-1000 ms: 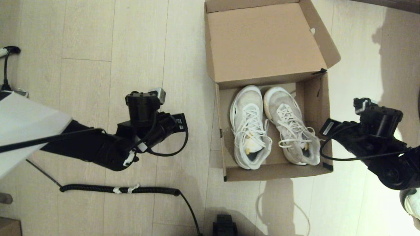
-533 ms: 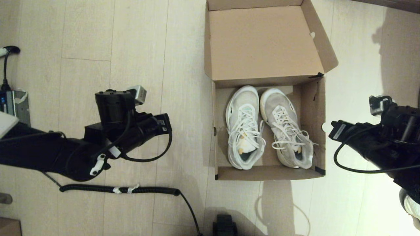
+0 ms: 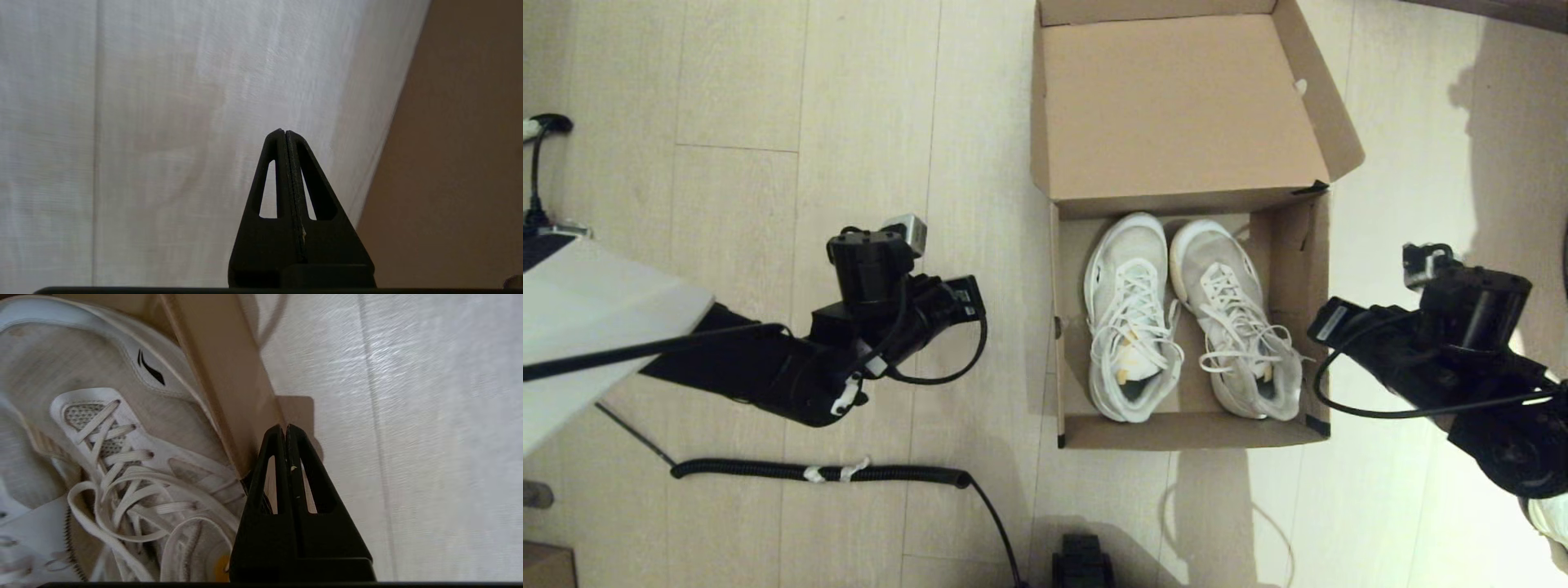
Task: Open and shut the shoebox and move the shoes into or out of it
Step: Close the shoe box
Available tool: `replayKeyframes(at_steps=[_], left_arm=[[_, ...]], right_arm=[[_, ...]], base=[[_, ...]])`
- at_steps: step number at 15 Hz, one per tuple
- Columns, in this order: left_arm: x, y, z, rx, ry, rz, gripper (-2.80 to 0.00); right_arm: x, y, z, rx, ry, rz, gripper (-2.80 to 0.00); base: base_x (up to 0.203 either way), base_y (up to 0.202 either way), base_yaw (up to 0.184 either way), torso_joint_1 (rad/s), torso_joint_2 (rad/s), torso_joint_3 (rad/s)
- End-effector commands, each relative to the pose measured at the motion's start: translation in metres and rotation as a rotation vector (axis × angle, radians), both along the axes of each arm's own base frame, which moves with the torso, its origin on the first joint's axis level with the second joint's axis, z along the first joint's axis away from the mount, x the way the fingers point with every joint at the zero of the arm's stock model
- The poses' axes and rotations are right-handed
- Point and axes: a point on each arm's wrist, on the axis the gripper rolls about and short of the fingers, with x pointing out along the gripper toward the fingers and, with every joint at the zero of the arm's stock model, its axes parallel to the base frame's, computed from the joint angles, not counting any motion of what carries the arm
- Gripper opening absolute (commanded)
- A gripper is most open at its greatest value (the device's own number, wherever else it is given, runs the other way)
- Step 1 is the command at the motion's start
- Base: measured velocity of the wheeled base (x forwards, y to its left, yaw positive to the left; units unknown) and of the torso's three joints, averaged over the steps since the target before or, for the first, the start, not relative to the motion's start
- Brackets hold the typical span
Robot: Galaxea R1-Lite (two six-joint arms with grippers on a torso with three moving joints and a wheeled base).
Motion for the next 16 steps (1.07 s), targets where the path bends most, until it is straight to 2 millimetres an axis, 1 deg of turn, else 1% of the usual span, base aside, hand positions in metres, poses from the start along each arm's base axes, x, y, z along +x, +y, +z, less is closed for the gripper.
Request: replayKeyframes(at_steps=[1,4,7,9,11,12,14,16], left_arm=[[-0.002,-0.005,-0.007,0.008,0.016,0.006,-2.80],[-0.023,0.002,-0.005,0.028,0.043,0.037,-2.80],[-0.050,0.010,0.002,0.039,0.051,0.054,-2.80],[-0.071,0.020,-0.001,0.055,0.081,0.055,-2.80],[-0.089,0.023,-0.006,0.070,0.108,0.041,-2.80],[-0.091,0.021,-0.009,0.077,0.119,0.033,-2.80],[-0.086,0.019,-0.012,0.079,0.121,0.034,-2.80],[-0.073,0.013,-0.014,0.073,0.114,0.039,-2.80]], right_arm=[[-0.002,0.017,-0.005,0.011,0.013,0.050,-2.80],[-0.013,0.040,-0.004,0.008,0.016,0.083,-2.80],[-0.029,0.054,-0.004,0.001,0.024,0.115,-2.80],[-0.038,0.063,-0.005,-0.004,0.031,0.139,-2.80],[-0.047,0.070,-0.008,-0.013,0.046,0.150,-2.80],[-0.051,0.070,-0.011,-0.017,0.057,0.146,-2.80],[-0.050,0.066,-0.013,-0.021,0.062,0.115,-2.80],[-0.045,0.056,-0.006,-0.024,0.038,0.078,-2.80]], base=[[0.000,0.000,0.000,0.000,0.00,0.000],[0.000,0.000,0.000,0.000,0.00,0.000],[0.000,0.000,0.000,0.000,0.00,0.000],[0.000,0.000,0.000,0.000,0.00,0.000],[0.000,0.000,0.000,0.000,0.00,0.000],[0.000,0.000,0.000,0.000,0.00,0.000],[0.000,0.000,0.000,0.000,0.00,0.000],[0.000,0.000,0.000,0.000,0.00,0.000]])
